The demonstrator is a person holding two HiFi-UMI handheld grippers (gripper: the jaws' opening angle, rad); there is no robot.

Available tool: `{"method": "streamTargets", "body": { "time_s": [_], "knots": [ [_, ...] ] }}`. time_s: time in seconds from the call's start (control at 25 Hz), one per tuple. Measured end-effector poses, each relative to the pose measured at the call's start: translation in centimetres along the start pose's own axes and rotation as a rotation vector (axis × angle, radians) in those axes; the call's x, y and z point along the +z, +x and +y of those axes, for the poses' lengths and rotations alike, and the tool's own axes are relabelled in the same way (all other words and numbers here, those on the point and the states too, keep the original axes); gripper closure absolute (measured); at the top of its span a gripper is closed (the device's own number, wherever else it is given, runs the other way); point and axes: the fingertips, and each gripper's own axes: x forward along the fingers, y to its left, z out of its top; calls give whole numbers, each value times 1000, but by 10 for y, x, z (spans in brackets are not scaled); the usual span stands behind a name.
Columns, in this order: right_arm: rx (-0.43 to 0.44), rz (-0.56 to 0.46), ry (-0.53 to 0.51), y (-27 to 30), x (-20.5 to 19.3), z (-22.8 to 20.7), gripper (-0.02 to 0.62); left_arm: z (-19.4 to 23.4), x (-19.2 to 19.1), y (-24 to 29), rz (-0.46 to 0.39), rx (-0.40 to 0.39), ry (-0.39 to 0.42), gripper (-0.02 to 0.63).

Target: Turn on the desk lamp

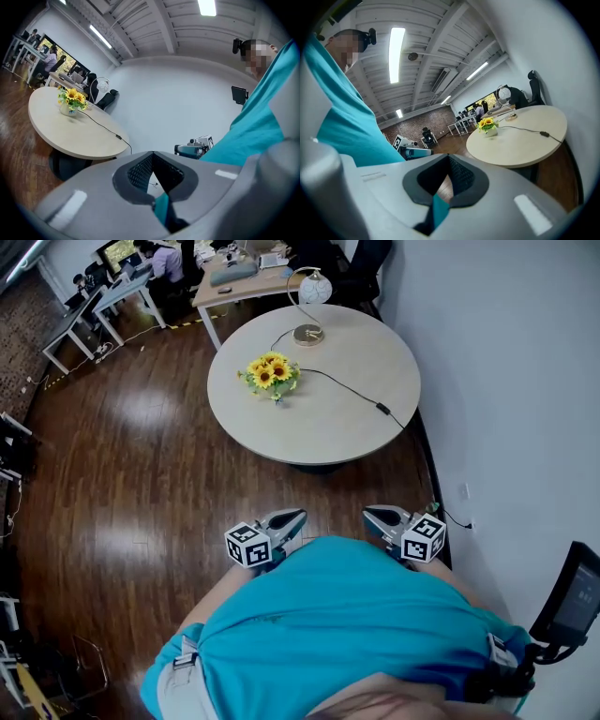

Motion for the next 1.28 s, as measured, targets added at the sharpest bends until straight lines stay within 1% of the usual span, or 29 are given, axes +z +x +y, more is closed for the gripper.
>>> {"method": "streamTargets", "body": {
  "time_s": [0.08,0.16,0.28,0.4,0.6,0.72,0.8,0.88,0.96,1.08,1.2,1.28],
  "knots": [
    [30,-14,-4,-17,25,-42,594,4,18,43,-17,37,20,586],
    [58,-25,-16,-38,50,-75,594,-3,29,83,-36,61,49,586],
    [86,-62,-3,-71,76,-113,594,-16,35,129,-53,91,44,586],
    [103,-87,-7,-93,95,-128,594,-28,42,152,-52,112,51,586],
    [84,-114,2,-103,108,-173,594,-15,45,187,-21,110,72,586],
    [55,-115,17,-96,127,-182,594,-8,67,192,-14,97,55,586],
    [26,-108,28,-76,138,-200,594,21,92,193,-40,86,34,586],
    [-4,-100,26,-49,145,-231,594,68,116,199,-69,75,20,586],
    [-40,-92,20,-21,146,-260,594,114,130,204,-68,67,2,586],
    [-94,-78,12,20,141,-290,594,166,138,207,-27,35,-17,586],
    [-167,-88,60,42,145,-321,594,198,145,220,34,-27,-19,586],
    [-201,-91,85,52,147,-341,594,217,147,234,78,-61,-23,586]
  ]
}}
